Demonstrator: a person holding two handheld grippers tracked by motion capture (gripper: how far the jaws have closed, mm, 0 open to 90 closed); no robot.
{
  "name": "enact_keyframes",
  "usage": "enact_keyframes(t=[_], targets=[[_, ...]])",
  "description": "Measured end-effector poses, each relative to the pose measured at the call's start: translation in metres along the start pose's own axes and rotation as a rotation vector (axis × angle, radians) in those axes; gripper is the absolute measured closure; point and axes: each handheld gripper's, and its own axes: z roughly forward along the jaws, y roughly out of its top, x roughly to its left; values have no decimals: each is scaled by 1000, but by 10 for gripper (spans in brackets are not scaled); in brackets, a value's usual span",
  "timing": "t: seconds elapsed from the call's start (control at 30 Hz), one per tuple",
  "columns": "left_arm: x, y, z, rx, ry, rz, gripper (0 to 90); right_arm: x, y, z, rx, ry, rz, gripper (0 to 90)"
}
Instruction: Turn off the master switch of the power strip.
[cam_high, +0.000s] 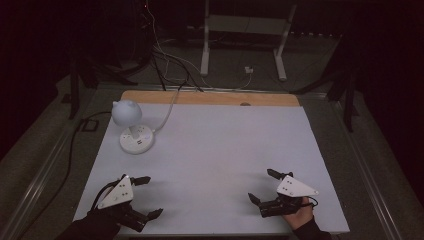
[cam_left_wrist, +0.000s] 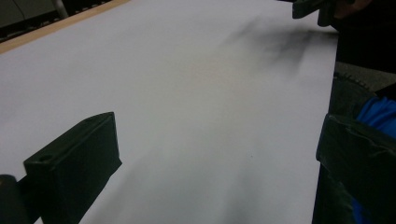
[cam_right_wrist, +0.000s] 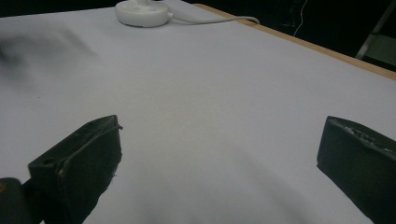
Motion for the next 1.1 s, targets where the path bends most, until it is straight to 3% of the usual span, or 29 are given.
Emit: enact_keyframes(t=[0.5, 0.8, 1.1], targets=[[21, 18, -3, -53, 41, -35, 1, 0, 0, -1, -8, 5, 13, 0], [39, 26, -1, -75, 90, -86, 2, 0, 1, -1, -10, 7, 10, 0], [54, 37, 2, -99, 137, -100, 2, 0, 0, -1, -8, 6, 14, 0]])
